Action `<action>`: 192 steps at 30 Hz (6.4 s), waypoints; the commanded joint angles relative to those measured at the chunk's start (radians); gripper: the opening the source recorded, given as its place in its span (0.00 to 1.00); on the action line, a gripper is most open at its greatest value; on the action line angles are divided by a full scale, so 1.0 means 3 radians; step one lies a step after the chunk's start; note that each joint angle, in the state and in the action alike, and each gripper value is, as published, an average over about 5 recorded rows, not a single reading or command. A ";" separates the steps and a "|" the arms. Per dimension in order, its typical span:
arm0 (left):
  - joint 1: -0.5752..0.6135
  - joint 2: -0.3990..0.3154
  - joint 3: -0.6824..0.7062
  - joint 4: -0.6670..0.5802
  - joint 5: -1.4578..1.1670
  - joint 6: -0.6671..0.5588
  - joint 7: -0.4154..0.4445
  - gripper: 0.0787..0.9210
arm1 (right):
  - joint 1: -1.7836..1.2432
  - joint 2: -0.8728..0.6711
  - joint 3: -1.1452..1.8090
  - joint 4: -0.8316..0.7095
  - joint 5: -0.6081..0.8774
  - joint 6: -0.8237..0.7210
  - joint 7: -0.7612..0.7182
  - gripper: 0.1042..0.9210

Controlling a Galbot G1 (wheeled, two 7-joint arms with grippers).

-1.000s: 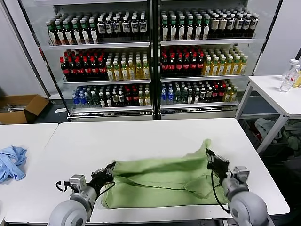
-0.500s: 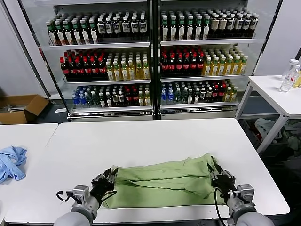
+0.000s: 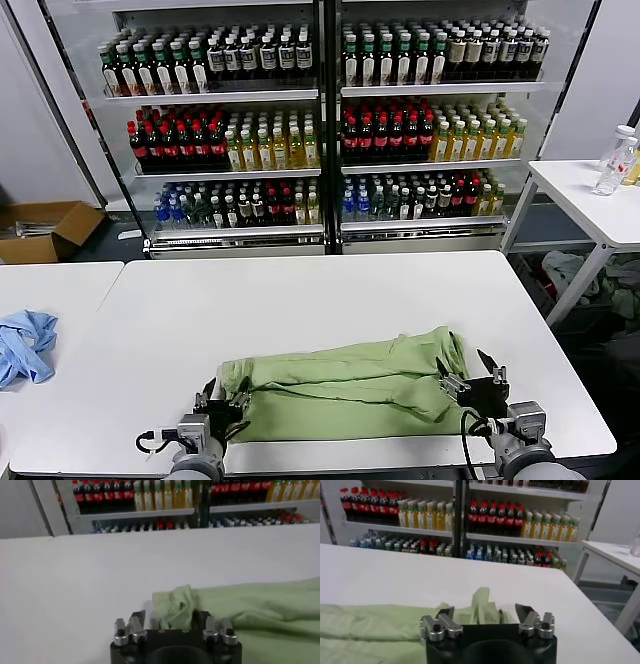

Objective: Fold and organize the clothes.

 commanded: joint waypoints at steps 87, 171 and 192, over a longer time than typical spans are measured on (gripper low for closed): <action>-0.0414 0.0084 -0.0173 0.0490 -0.1139 -0.0034 0.0695 0.79 | 0.0193 -0.0082 0.0080 -0.0026 0.0111 0.0113 -0.0022 0.88; -0.1124 -0.0020 0.0503 -0.0177 -0.0766 -0.0646 0.0420 0.61 | 0.1198 0.0234 -0.0707 -0.0796 0.0631 -0.0153 0.0278 0.88; -0.0497 0.0133 -0.0013 -0.0246 -0.0467 -0.1029 0.0510 0.88 | 0.2073 0.0583 -0.1155 -0.1939 0.0965 -0.0216 0.0651 0.62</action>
